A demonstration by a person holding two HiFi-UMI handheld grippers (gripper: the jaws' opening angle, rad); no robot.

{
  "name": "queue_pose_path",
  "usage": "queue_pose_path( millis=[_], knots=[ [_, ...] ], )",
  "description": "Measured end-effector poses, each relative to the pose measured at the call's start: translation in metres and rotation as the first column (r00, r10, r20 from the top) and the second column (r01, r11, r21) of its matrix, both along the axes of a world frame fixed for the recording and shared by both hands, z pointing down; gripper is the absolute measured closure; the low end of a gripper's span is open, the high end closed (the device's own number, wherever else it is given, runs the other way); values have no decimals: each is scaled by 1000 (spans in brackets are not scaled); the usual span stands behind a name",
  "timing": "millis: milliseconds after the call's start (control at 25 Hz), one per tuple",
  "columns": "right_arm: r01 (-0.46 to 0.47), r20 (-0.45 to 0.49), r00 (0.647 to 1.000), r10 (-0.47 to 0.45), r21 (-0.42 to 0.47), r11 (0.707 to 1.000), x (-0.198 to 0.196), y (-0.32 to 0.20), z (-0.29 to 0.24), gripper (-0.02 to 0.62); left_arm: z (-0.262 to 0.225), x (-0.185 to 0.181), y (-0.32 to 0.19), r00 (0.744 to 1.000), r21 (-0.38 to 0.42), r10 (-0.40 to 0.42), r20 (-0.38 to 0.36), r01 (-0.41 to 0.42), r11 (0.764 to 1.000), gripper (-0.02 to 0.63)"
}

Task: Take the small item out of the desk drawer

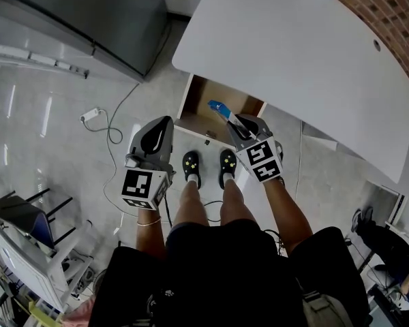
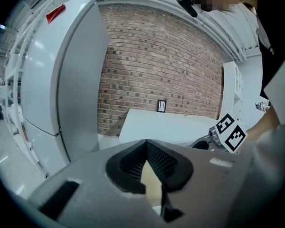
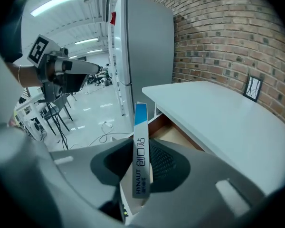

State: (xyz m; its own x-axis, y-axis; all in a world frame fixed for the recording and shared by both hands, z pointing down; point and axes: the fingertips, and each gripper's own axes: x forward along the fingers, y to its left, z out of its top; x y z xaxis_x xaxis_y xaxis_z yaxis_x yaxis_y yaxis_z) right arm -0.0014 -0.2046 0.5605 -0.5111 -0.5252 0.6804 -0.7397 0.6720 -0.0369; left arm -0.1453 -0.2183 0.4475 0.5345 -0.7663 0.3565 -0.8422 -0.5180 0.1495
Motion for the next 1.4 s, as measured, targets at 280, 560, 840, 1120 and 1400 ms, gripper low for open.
queue_pose_path(
  millis=[280, 560, 840, 1120, 1400],
  knots=[
    [-41, 45, 998, 40, 21, 999, 1, 3, -26, 491, -12, 7, 9, 1000, 0, 20, -9, -20, 1000, 609],
    [-79, 77, 994, 76, 31, 996, 9, 8, -46, 491, -31, 10, 7, 999, 34, 32, -6, -31, 999, 609],
    [-128, 122, 985, 122, 41, 991, 13, 11, -68, 491, -46, 12, 9, 999, 49, 43, -6, -43, 998, 609],
    [-161, 155, 976, 152, 50, 986, 20, 9, -87, 491, -58, 17, 8, 998, 58, 61, 3, -61, 996, 609],
    [-194, 182, 967, 179, 73, 978, 30, 9, -110, 491, -78, 22, 3, 997, 92, 74, 8, -74, 993, 609]
  ],
)
